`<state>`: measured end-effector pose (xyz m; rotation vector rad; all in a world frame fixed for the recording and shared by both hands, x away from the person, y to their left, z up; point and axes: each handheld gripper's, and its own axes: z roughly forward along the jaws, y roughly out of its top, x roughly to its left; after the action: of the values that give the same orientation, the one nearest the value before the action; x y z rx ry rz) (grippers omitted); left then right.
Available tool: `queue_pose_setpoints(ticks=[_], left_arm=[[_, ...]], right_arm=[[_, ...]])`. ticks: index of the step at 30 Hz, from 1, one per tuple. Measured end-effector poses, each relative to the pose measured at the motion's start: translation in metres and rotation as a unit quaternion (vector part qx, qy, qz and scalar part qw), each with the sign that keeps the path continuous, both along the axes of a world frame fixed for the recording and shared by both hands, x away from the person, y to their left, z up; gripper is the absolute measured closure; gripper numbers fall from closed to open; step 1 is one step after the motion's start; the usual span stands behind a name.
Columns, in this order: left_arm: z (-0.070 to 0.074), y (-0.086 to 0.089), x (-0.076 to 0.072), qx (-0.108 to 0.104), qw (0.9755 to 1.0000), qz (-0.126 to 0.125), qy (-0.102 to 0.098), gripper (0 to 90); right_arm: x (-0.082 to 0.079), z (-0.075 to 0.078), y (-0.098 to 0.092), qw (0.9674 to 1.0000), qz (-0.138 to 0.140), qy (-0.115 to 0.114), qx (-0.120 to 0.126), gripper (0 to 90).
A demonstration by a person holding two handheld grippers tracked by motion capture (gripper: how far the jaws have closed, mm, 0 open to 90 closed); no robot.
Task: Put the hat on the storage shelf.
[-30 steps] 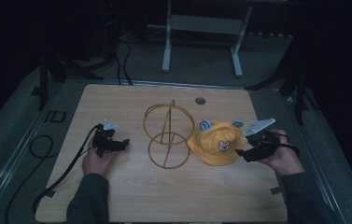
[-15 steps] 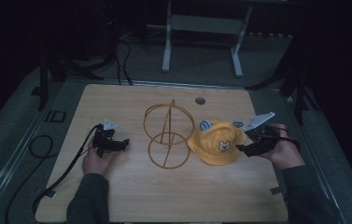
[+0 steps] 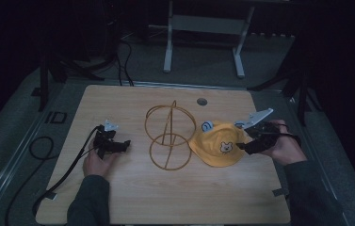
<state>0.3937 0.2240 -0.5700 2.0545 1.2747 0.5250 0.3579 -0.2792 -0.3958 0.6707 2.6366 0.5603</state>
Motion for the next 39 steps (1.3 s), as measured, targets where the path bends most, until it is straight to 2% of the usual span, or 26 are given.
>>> queue_pose_setpoints(ticks=[12,24,39], left_arm=[[0.0,0.0,0.0,0.0,1.0,0.0,0.0,12.4],[0.0,0.0,0.0,0.0,1.0,0.0,0.001,12.5],[0.0,0.0,0.0,0.0,1.0,0.0,0.001,12.5]], right_arm=[[0.005,0.009,0.011,0.9995,0.023,0.002,-0.021,35.4],[0.021,0.009,0.016,0.998,0.042,0.024,-0.041,37.7],[0.038,0.012,0.024,0.9964,0.059,0.033,-0.051,37.2]])
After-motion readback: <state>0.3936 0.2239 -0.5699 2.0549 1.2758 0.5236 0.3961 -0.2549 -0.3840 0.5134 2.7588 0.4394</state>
